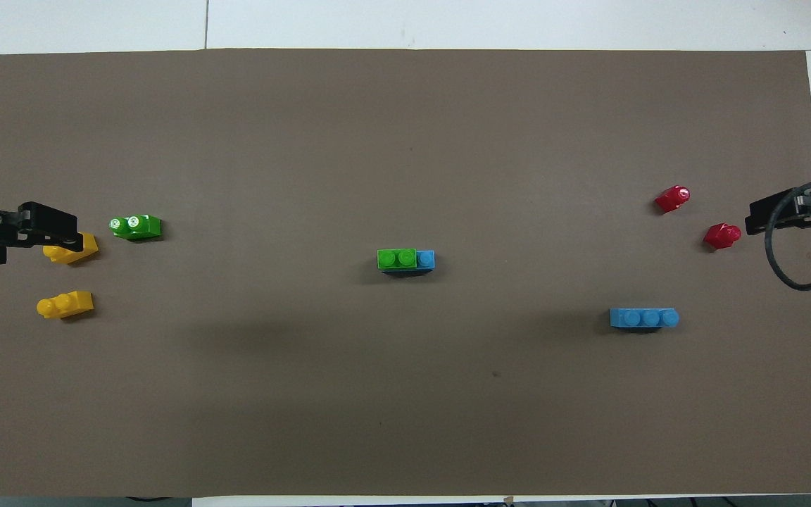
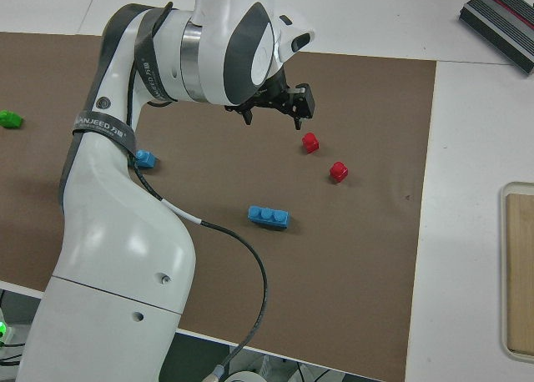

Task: Remove green block with left arm and hold with right
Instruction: 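Move both grippers toward the joined green and blue block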

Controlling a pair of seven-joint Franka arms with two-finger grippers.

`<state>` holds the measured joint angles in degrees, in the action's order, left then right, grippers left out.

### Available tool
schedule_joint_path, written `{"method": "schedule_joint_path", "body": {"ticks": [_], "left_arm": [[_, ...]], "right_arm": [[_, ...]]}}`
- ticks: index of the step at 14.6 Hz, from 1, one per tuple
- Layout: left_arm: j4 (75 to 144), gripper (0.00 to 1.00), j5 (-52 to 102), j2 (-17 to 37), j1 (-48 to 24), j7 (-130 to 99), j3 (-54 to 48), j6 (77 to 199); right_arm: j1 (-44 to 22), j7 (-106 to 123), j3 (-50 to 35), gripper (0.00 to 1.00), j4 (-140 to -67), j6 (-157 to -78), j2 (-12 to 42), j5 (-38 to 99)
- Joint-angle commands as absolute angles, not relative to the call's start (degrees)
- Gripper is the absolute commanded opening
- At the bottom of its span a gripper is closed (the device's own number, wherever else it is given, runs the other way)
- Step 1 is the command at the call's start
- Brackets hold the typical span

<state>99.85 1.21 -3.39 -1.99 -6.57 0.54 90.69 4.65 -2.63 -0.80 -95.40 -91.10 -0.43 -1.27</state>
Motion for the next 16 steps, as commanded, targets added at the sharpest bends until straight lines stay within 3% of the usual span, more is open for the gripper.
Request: {"method": "schedule_joint_path", "body": {"ticks": [1,7,16], "left_arm": [[102.57,1.00,1.41,-5.71,-2.64,-10.80,0.62,91.05],[106.52,1.00,1.41,-7.38,-4.66,-20.02,0.62,95.45],[108.63,1.00,4.66,-6.86,-9.57,-46.45,0.44,100.36]], "right_arm": [[4.75,-19.96,-1.58,0.99,-97.21,-91.32,-1.93,1.13],[-0.08,-61.39,-1.85,0.99,-98.09,-93.25,-1.93,8.69],[0.44,-73.64,-1.85,0.98,-100.99,-94.92,1.23,25.21]]}}
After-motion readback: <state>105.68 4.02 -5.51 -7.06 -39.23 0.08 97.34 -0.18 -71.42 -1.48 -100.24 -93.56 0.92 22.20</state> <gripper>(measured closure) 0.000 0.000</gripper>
